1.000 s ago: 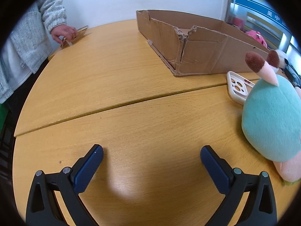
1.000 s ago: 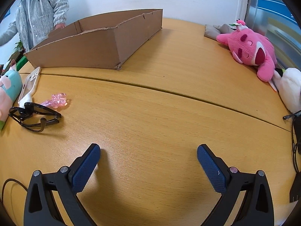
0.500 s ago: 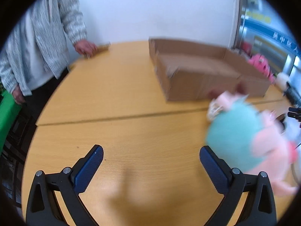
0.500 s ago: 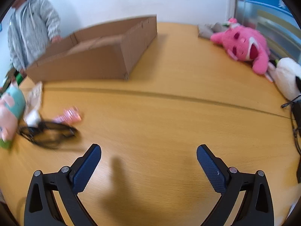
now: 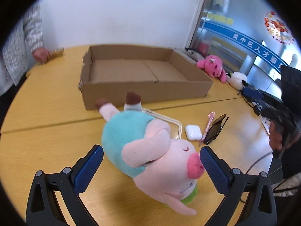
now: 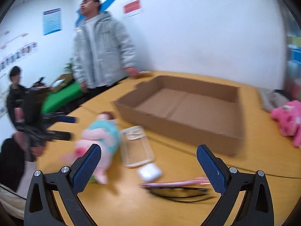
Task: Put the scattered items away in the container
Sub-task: 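Move both tools to the plush pig and close both grippers on it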
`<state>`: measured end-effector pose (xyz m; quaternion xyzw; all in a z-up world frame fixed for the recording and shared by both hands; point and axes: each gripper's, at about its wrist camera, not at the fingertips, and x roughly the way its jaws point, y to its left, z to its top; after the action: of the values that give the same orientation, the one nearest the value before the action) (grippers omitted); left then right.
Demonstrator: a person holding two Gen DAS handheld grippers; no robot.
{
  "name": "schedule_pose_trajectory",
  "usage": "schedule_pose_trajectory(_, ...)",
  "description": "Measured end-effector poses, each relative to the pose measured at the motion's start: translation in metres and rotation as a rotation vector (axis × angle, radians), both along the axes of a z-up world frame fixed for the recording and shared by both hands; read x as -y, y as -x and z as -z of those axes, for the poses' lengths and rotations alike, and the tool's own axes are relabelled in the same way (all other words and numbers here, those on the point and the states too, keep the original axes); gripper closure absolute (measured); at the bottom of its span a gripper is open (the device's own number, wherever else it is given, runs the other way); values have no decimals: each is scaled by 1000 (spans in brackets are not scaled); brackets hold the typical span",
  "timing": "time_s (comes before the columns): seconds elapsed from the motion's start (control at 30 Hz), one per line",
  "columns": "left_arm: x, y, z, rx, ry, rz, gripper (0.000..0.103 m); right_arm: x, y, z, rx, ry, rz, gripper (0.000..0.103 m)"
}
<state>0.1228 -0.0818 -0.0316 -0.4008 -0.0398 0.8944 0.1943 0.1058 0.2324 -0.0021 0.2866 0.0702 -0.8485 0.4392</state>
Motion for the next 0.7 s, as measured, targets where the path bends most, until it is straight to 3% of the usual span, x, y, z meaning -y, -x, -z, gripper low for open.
schedule_pose_trajectory(0.07,-1,11,17,73,-5,-35,1,25,-10,17,32,-26,-55,0)
schedule_pose_trajectory(0.13,4,18,27,121,-102,-16,3,40,-15,31,71,-40,-96,0)
schedule_pose_trajectory(0.17,5,21,30,131,-116,-13,3,48,-15,38,98,-43,-118,0)
schedule_pose_trajectory(0.33,2,23,32,145,-111,9,5,84,-19,72,217,-114,-181,0)
schedule_pose_trajectory(0.5,3,21,35,160,-126,19,9,122,-24,101,258,-193,-217,1)
schedule_pose_trajectory(0.7,5,18,36,169,-138,25,13,144,-14,122,306,-243,-197,9)
